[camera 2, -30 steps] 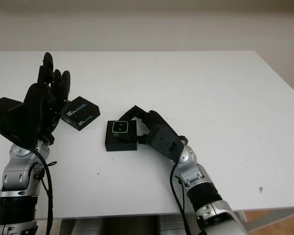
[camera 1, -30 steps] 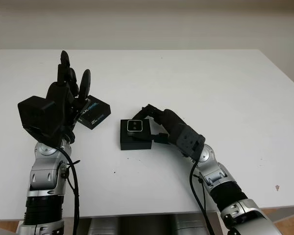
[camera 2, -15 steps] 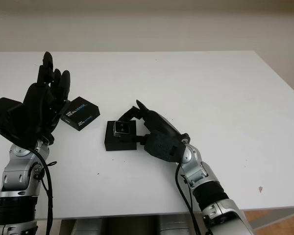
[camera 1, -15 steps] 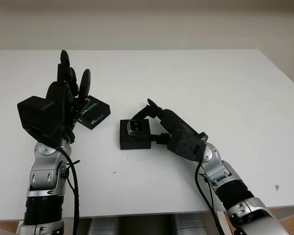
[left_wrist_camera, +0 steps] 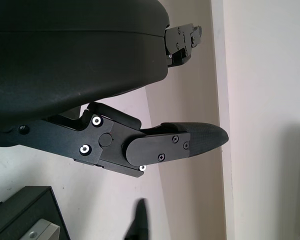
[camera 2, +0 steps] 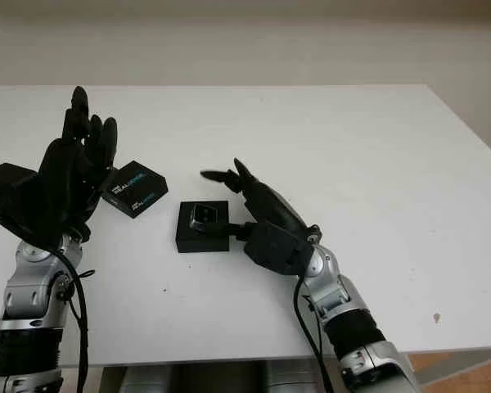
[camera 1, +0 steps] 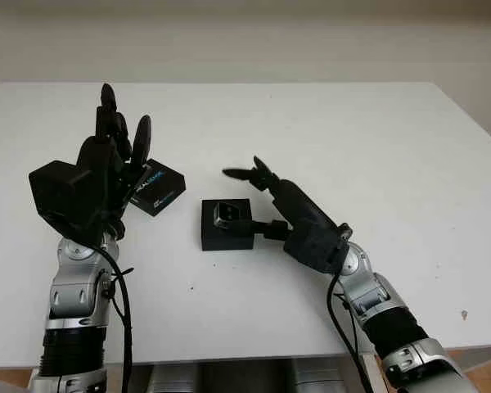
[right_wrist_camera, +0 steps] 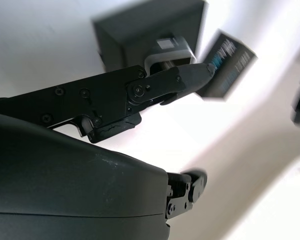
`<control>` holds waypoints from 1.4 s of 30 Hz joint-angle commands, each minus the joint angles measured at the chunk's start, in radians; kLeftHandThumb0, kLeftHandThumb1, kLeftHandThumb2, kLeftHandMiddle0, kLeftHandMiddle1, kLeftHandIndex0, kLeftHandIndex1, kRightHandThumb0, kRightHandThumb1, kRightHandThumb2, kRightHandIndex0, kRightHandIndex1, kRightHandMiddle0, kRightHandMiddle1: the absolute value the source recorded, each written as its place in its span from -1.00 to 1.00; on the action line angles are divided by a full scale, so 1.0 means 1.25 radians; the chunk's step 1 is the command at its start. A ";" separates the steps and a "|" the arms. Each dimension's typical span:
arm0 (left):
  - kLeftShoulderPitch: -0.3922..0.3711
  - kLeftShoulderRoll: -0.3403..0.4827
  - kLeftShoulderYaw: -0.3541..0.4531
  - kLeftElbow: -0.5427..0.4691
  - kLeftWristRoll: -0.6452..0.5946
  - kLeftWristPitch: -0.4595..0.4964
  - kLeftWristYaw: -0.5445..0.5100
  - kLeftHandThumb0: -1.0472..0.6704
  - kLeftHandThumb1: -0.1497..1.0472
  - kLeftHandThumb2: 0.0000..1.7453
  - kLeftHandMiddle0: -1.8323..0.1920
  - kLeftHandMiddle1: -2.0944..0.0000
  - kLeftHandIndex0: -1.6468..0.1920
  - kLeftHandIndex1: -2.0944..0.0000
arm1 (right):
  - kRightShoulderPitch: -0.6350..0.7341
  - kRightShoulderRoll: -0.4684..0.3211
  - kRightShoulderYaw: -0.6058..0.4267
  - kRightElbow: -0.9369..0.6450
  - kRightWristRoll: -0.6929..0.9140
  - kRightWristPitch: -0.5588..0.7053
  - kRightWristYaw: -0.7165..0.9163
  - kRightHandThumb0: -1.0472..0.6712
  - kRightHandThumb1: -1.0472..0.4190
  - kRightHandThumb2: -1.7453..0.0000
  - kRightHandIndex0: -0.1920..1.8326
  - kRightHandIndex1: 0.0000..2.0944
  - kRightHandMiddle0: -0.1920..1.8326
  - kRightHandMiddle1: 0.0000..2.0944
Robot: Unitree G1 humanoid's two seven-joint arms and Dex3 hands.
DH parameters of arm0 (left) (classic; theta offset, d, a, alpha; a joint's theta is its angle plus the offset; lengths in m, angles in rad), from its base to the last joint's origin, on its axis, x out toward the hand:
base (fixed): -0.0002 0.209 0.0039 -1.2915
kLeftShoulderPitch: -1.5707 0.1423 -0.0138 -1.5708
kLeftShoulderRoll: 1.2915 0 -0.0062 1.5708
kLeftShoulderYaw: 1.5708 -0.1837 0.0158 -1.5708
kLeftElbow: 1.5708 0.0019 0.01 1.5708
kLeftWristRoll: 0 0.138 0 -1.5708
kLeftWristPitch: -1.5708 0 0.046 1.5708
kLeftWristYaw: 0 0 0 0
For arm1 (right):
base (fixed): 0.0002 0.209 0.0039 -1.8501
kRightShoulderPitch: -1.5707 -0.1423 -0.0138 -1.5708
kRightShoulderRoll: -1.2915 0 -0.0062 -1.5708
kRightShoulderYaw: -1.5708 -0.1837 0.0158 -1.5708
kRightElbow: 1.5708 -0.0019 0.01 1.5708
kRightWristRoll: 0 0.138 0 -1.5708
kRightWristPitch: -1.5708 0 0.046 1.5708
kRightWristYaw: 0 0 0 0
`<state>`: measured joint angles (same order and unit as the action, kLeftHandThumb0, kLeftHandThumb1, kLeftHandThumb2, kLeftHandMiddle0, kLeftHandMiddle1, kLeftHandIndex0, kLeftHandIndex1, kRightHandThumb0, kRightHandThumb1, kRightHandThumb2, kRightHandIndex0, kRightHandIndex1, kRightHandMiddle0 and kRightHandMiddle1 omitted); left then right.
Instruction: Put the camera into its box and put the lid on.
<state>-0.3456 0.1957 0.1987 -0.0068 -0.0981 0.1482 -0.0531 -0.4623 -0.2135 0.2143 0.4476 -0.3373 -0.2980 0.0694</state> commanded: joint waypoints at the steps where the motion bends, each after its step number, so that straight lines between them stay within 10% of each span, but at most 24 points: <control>1: -0.001 0.005 -0.002 -0.010 0.002 -0.001 0.001 -0.49 1.00 -0.42 1.00 1.00 1.00 1.00 | 0.004 0.007 -0.024 -0.050 0.004 0.016 -0.025 -0.56 -1.00 0.81 -0.94 -0.96 -0.90 -0.90; 42: 0.003 -0.007 -0.007 -0.020 0.009 -0.003 0.017 -0.49 1.00 -0.40 1.00 1.00 1.00 1.00 | -0.011 -0.129 0.190 -0.096 -0.282 -0.116 0.073 -0.69 -1.00 0.28 -0.85 -0.93 -0.79 -0.92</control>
<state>-0.3445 0.1899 0.1970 -0.0083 -0.0901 0.1430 -0.0344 -0.4488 -0.3720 0.4485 0.3194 -0.6879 -0.4404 0.1568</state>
